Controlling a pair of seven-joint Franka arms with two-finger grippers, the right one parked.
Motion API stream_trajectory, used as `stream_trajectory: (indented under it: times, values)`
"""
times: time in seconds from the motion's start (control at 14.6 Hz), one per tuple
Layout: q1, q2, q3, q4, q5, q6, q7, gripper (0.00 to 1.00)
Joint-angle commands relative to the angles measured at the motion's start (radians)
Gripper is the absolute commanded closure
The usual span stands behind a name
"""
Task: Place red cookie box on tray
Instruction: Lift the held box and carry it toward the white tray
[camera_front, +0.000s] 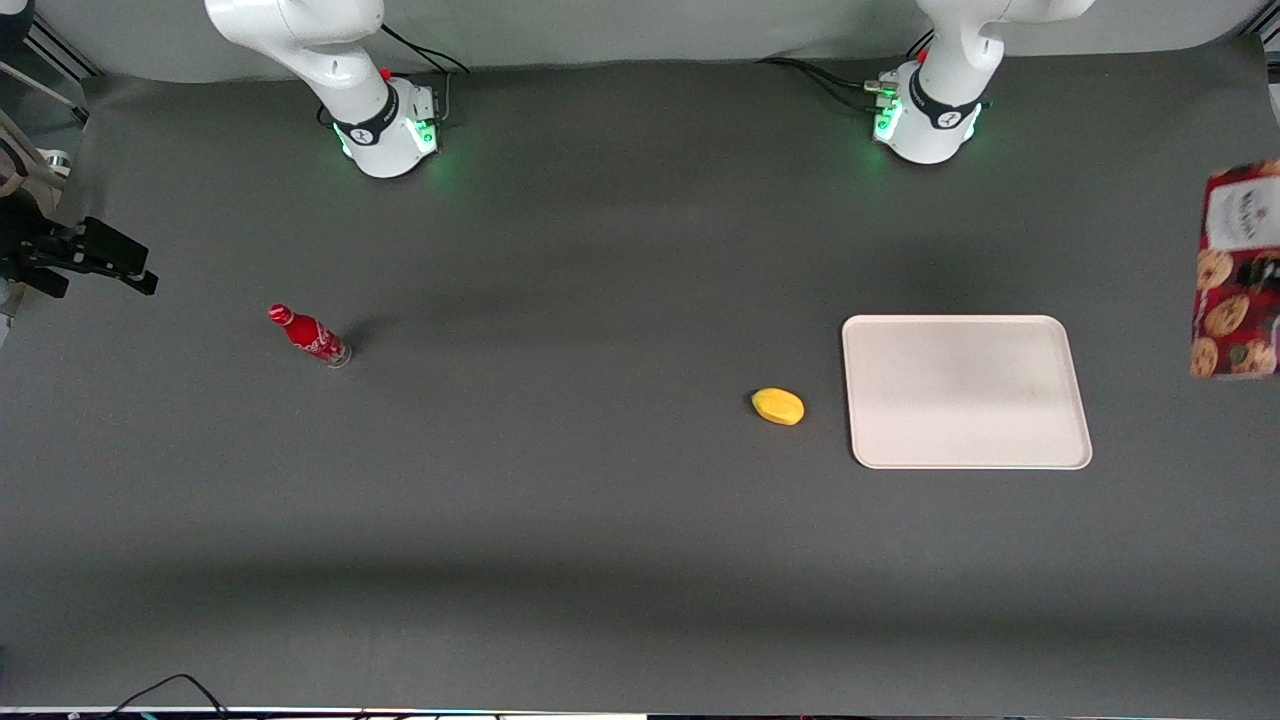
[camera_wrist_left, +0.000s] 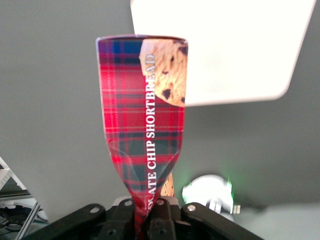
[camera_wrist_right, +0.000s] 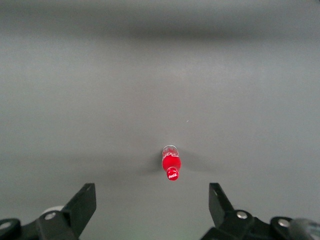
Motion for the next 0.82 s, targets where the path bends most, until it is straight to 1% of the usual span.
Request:
stream_trajectory:
  times: [0.0, 0.14, 0.34, 0.55, 0.68, 0.75]
  values:
    - [0.014, 0.058, -0.046, -0.041, -0.003, 0.182, -0.137, 1.00]
    - [0.014, 0.107, -0.047, -0.098, -0.045, 0.314, -0.138, 1.00]
    - [0.016, 0.173, -0.085, -0.202, -0.049, 0.495, -0.140, 1.00]
    - [0.013, 0.162, -0.099, -0.337, -0.059, 0.592, -0.135, 1.00]
    - [0.016, 0.117, -0.109, -0.444, -0.048, 0.641, -0.123, 1.00]
    - [0.016, 0.089, -0.109, -0.509, -0.045, 0.696, -0.111, 1.00]
